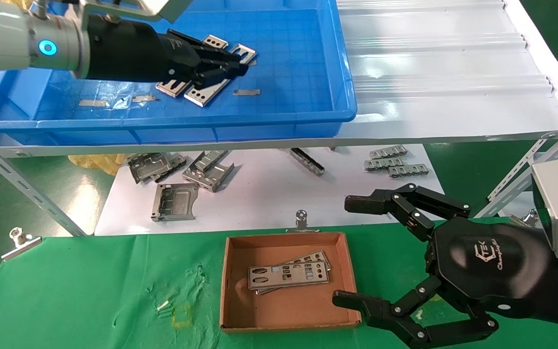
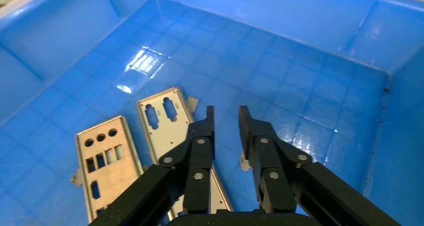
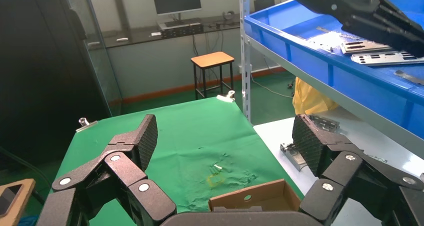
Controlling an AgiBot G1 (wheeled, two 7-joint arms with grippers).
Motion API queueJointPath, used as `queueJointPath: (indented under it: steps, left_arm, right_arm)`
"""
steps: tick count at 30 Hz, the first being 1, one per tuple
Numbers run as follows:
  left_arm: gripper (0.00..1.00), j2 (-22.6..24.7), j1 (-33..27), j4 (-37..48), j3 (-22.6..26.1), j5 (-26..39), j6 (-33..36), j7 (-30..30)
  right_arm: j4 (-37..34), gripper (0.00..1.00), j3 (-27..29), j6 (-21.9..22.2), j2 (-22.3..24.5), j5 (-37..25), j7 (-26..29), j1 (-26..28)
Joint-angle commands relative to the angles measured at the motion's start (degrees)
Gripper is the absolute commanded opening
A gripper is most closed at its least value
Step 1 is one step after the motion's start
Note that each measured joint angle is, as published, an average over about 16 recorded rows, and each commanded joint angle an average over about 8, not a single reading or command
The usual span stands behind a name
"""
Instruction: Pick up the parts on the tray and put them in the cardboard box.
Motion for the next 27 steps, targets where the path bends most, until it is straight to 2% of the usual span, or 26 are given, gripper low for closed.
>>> queueJointPath:
  steps: [1,13,27]
  left_arm:
    - [1.00,0.34,0.13,0.24,0.13,0.19,-0.30,0.11]
    - [1.00,2.35,0.61,0.89,0.37,0.57,-8.18,-0.45]
    - [1.00,2.80,1.26,0.56,0.55,0.78,-8.83,-2.49]
  right_arm:
    - [0.00,1.00,0.00,0.00,0.00,0.00,0.00,0.00]
    - [0.00,1.00,0.00,0.00,0.00,0.00,0.00,0.00]
    - [0.00,1.00,0.00,0.00,0.00,0.00,0.00,0.00]
